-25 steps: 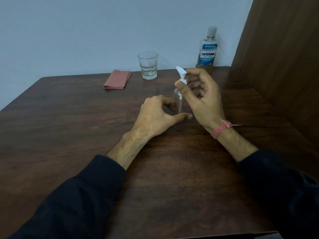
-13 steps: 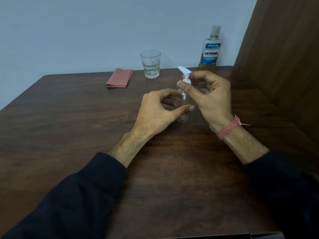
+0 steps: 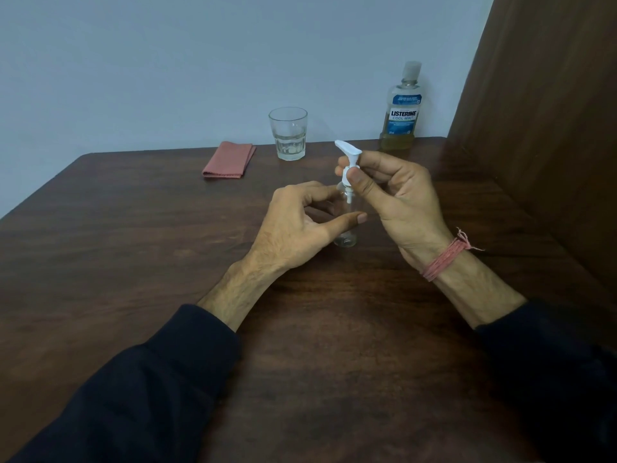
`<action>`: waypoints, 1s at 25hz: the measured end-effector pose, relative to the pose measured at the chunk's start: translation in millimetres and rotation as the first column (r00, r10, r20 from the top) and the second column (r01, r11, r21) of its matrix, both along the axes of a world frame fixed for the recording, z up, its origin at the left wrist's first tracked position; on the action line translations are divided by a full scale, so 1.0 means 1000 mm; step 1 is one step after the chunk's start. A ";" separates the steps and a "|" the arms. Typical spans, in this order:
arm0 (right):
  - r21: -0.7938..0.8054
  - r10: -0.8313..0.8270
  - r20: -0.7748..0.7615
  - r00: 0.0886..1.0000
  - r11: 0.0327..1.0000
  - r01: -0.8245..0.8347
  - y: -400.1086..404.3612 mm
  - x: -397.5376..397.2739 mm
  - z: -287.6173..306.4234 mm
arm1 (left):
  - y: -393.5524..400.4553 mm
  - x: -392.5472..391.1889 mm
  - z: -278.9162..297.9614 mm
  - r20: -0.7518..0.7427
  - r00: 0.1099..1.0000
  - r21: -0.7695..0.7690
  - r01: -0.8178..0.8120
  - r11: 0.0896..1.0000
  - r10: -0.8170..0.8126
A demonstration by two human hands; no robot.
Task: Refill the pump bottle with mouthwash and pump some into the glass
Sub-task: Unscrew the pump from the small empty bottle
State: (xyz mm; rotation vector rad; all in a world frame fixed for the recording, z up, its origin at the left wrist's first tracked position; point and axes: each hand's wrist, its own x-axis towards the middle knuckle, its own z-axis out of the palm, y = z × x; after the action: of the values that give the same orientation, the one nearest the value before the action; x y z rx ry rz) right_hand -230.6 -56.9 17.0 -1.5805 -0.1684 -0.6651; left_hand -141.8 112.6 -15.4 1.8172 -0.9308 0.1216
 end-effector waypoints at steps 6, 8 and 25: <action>-0.015 0.156 -0.066 0.986 0.988 -0.157 -0.007 0.000 0.003 | 0.001 0.001 -0.002 0.022 0.999 -0.010 0.029 1.000 -0.028; 0.053 0.182 -0.080 0.980 0.983 -0.178 -0.008 -0.002 0.002 | 0.001 0.000 -0.003 0.052 0.999 -0.015 0.006 1.000 -0.005; 0.101 0.045 -0.070 0.997 0.994 -0.038 -0.002 -0.003 0.001 | 0.001 -0.003 0.002 0.056 0.998 0.001 -0.036 0.999 0.036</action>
State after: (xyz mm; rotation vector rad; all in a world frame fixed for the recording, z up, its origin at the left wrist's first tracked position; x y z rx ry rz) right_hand -233.4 -58.7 18.2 -1.4984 -0.1122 -0.5750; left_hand -144.6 113.7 -13.2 1.8412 -0.9377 0.1954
